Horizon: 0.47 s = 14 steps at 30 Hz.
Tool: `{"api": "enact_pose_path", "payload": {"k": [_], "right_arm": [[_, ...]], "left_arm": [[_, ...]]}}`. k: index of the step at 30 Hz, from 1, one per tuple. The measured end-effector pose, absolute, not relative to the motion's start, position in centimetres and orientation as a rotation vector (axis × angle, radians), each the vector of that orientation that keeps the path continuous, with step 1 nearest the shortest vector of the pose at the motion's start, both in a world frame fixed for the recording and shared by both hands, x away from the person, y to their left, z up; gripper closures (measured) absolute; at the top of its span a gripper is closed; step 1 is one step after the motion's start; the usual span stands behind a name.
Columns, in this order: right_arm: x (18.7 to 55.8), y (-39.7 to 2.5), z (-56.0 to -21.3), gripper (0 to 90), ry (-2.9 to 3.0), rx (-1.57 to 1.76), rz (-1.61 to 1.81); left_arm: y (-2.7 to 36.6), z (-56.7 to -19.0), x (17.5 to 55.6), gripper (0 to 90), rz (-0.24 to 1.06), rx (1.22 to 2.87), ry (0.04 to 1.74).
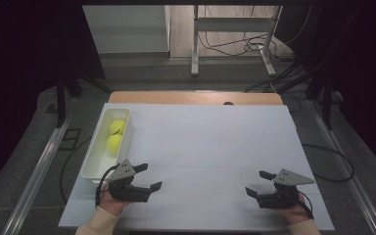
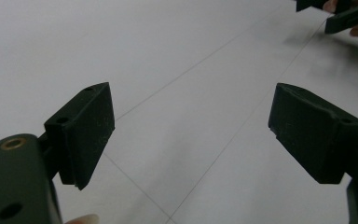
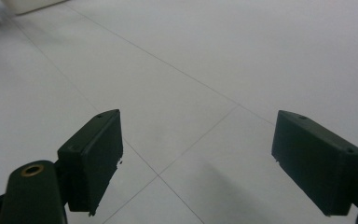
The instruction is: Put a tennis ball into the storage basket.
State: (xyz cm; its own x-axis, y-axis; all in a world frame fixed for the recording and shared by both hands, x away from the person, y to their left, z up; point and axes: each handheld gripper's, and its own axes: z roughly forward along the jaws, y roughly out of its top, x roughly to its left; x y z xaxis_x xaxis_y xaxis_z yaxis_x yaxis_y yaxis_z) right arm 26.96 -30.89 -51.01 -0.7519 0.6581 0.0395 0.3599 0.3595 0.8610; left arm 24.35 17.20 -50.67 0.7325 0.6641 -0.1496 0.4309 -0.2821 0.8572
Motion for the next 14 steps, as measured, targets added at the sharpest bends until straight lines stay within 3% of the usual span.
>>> {"api": "enact_pose_path", "payload": {"k": [14], "right_arm": [[26.76, -30.84, -50.93, 16.5, 2.324, 0.856, 1.377]], "left_arm": [[17.09, -51.11, 24.57, 14.5, 0.274, 1.928, 0.86]]}}
